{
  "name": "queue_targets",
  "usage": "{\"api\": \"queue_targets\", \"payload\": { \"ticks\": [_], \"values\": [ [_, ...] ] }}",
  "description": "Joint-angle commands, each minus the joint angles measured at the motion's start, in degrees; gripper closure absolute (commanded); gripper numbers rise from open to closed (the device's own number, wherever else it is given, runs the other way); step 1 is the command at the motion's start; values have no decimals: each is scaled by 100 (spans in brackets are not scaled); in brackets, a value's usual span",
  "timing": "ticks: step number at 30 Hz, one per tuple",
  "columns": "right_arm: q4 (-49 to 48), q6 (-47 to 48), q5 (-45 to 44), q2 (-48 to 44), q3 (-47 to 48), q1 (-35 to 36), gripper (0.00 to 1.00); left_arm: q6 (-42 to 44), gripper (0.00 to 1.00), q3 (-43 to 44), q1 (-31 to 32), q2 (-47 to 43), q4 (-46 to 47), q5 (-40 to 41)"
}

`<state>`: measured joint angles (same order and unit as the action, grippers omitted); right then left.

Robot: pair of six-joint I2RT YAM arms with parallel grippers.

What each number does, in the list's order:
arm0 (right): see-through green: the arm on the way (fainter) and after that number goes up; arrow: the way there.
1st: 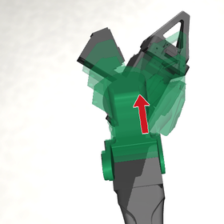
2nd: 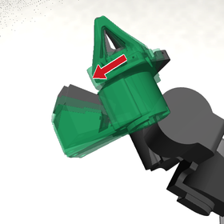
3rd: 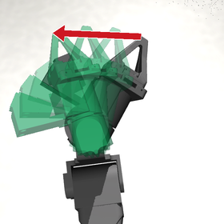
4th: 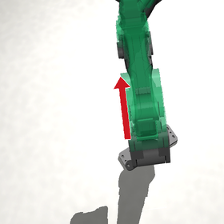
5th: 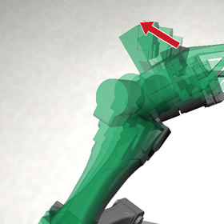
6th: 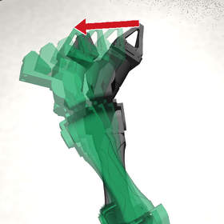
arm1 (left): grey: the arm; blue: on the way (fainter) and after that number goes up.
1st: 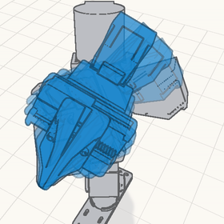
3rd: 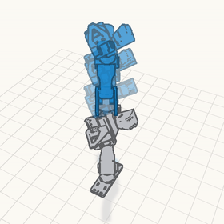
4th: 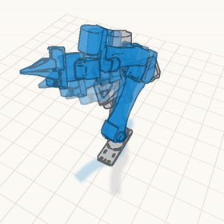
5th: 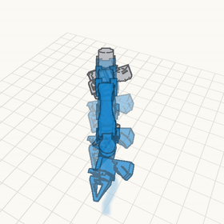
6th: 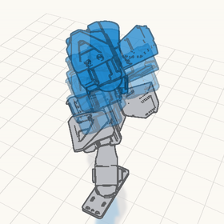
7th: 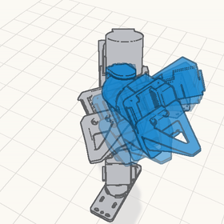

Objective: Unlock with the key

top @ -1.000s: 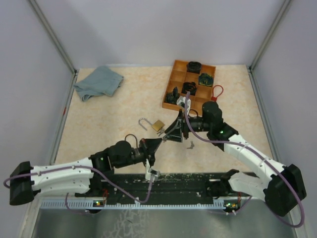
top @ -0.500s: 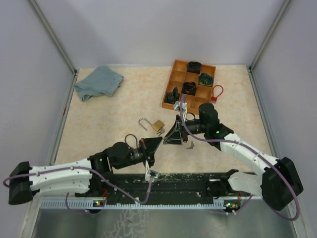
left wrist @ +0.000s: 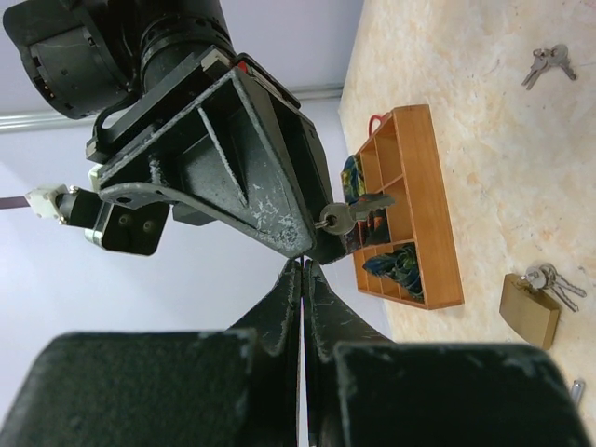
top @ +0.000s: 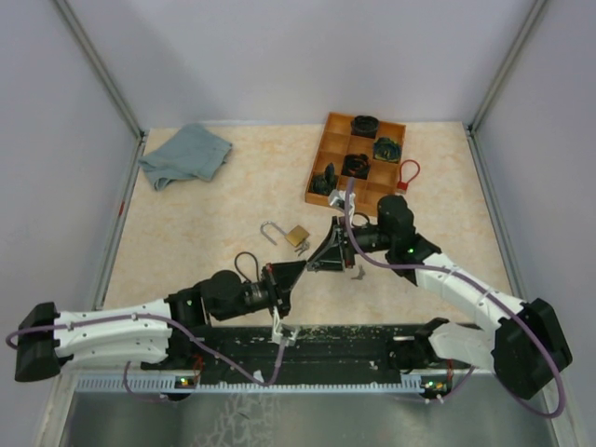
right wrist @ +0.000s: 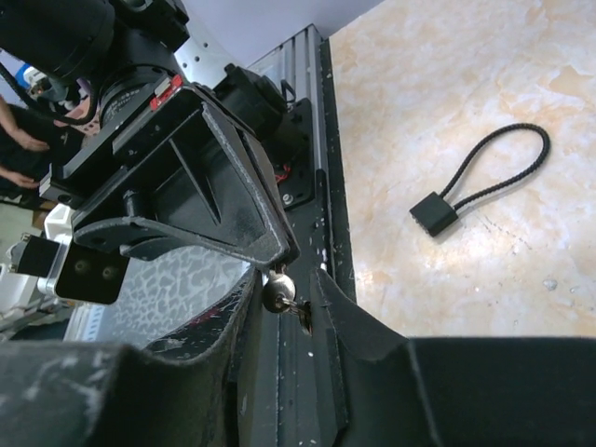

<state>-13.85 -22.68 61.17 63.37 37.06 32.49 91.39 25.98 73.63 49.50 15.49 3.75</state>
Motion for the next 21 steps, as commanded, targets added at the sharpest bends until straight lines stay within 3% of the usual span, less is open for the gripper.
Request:
{"api": "queue_targets", "payload": {
  "ticks": [1, 7, 21],
  "values": [
    [-320, -83, 166, -250, -44, -32, 78, 80, 100, -146, 57, -156, 86, 95],
    [-461, -217, 199, -214, -78, -56, 84, 99, 100, -179, 79, -211, -1, 129],
    [-1469, -1323, 287, -18, -231, -116, 79, 278, 100, -227, 103, -215, -77, 208]
  ]
}}
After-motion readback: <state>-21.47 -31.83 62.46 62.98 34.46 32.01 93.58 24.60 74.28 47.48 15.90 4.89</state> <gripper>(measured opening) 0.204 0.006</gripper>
